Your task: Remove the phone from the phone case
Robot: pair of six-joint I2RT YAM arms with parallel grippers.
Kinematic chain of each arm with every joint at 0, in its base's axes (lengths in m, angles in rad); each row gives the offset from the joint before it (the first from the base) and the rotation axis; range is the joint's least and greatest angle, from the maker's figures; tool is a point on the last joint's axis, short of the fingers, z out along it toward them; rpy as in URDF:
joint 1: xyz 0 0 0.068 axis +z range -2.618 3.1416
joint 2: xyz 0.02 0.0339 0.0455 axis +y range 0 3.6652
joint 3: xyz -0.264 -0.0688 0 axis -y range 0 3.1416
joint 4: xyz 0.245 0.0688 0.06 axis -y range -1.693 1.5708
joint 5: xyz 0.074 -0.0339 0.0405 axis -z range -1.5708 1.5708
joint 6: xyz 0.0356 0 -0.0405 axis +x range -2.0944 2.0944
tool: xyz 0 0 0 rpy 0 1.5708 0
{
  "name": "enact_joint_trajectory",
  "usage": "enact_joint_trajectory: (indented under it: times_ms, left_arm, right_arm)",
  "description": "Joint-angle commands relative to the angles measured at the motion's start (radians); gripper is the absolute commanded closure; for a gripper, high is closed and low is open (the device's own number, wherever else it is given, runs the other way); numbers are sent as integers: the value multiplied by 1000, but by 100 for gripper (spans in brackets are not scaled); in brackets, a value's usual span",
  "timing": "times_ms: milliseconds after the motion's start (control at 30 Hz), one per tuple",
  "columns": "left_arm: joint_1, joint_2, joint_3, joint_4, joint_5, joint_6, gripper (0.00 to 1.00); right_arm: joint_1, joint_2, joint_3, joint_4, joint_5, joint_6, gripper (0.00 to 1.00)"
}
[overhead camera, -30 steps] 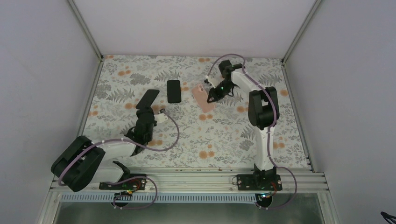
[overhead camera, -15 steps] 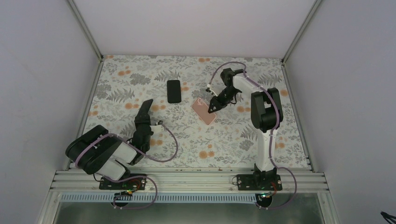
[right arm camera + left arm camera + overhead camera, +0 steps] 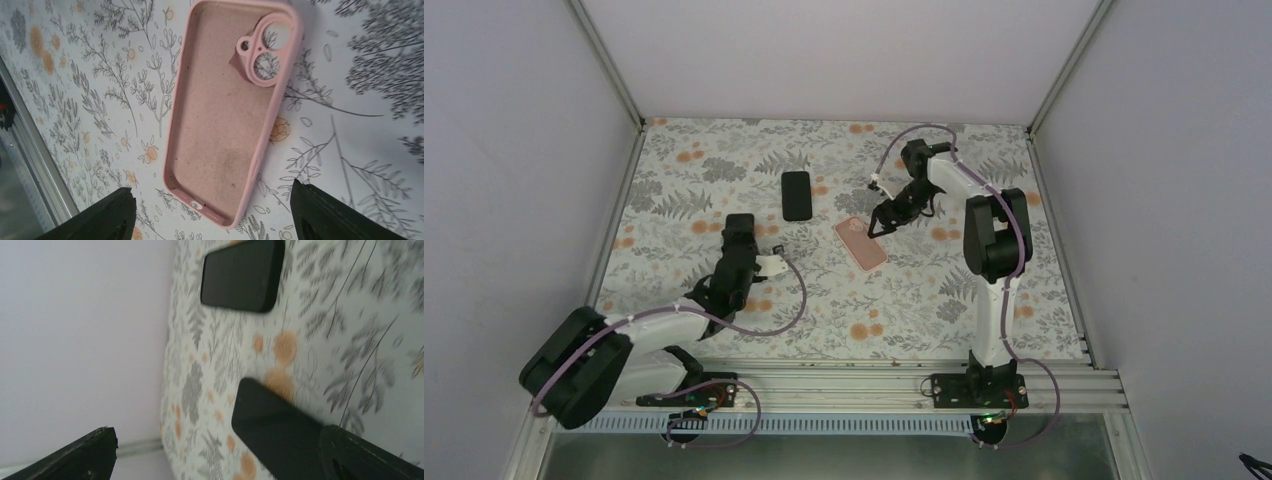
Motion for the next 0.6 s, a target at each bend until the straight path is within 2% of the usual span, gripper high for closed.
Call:
enact_joint_trajectory:
  times_ms: [0,233,433,567]
  left_arm:
    - [-10,-43,118,-451,224,-169,0]
    - [11,-42,211,-595,355,-285,0]
    - [181,-102,396,-617,601,-384,0]
    - [282,-53,554,-676,778,-442,0]
  right_arm:
    - [-11,-29,76,-50,25,-27,18]
    - [-8,6,212,-94,20,-45,11]
    - [31,22,290,-61,3,-51,10]
    - [63,-7,287,54,26,-23,10]
